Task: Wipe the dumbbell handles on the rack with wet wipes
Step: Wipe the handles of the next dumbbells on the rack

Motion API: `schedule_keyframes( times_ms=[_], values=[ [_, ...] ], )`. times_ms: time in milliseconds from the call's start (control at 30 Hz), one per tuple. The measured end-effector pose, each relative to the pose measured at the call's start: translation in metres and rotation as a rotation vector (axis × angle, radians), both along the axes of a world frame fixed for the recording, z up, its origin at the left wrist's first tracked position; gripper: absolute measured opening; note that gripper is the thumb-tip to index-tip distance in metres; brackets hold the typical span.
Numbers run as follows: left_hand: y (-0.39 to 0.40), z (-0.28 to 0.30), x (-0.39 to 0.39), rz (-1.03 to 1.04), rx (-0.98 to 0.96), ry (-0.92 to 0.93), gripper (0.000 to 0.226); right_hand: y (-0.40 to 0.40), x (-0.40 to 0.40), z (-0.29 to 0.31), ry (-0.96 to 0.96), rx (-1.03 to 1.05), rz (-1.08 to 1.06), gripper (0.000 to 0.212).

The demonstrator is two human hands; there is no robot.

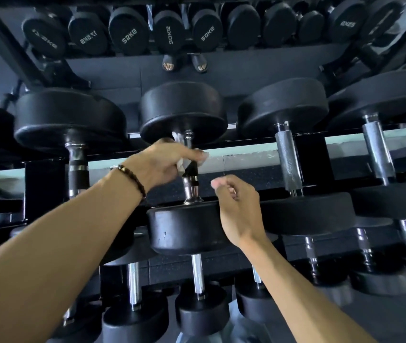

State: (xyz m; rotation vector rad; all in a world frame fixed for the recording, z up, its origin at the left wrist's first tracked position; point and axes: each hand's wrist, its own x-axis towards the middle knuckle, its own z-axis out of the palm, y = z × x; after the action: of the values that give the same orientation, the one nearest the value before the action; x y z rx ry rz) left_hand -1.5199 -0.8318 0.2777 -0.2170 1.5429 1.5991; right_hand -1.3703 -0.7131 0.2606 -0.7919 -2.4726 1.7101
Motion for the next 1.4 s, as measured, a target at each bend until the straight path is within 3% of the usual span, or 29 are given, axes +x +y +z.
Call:
schedule_keyframes(
  times_ms=[133, 233, 333, 400, 500, 600, 700, 833, 867, 1033, 1100, 1200, 1267, 1333, 1400],
  values=[
    [-0.012, -0.002, 0.034, -0.360, -0.209, 0.077, 0.011, 0.003, -0.003, 0.003, 0.036, 0.000, 0.012, 0.021],
    [-0.006, -0.002, 0.015, -0.207, -0.138, 0.091, 0.025, 0.001, -0.002, 0.002, 0.019, -0.007, 0.004, 0.021],
    [0.005, -0.002, -0.004, 0.033, -0.032, 0.052, 0.018, 0.001, -0.002, 0.002, 0.016, -0.019, -0.026, 0.020],
    [-0.003, -0.005, 0.013, -0.122, -0.143, 0.109, 0.017, 0.001, -0.002, 0.003, 0.023, -0.012, -0.019, 0.021],
    [-0.015, -0.001, 0.037, -0.346, -0.263, 0.058, 0.050, 0.002, -0.003, 0.003, 0.031, 0.010, -0.008, 0.021],
    [-0.007, 0.007, 0.016, -0.237, -0.122, 0.059, 0.022, 0.002, -0.002, 0.002, 0.007, 0.001, -0.010, 0.021],
    [0.002, 0.004, -0.004, -0.002, -0.027, 0.043, 0.026, 0.002, -0.002, 0.003, -0.003, -0.009, -0.010, 0.020],
    [-0.012, -0.003, 0.031, -0.268, -0.247, 0.068, 0.042, 0.001, -0.003, 0.006, 0.030, -0.004, 0.030, 0.023],
    [-0.014, -0.001, 0.035, -0.290, -0.251, 0.069, 0.037, 0.001, -0.003, 0.006, 0.027, -0.007, 0.038, 0.023],
    [0.010, 0.011, -0.001, 0.082, -0.068, 0.074, 0.018, 0.002, -0.002, 0.007, -0.021, -0.009, 0.044, 0.021],
    [0.013, 0.008, 0.002, 0.141, -0.133, 0.118, 0.011, 0.002, -0.002, 0.008, -0.018, 0.003, 0.040, 0.021],
    [-0.003, 0.010, 0.026, 0.128, -0.290, 0.241, 0.028, 0.002, -0.001, 0.009, 0.007, -0.012, 0.056, 0.022],
    [-0.022, 0.020, 0.041, 0.126, -0.358, 0.312, 0.025, 0.002, 0.000, 0.010, 0.018, -0.028, 0.083, 0.022],
    [-0.039, 0.040, 0.057, 0.177, -0.288, 0.314, 0.019, 0.002, -0.001, 0.012, 0.020, -0.027, 0.111, 0.021],
    [-0.053, 0.060, 0.073, 0.265, -0.194, 0.288, 0.030, 0.000, -0.002, 0.018, 0.034, 0.028, 0.136, 0.016]
  ],
)
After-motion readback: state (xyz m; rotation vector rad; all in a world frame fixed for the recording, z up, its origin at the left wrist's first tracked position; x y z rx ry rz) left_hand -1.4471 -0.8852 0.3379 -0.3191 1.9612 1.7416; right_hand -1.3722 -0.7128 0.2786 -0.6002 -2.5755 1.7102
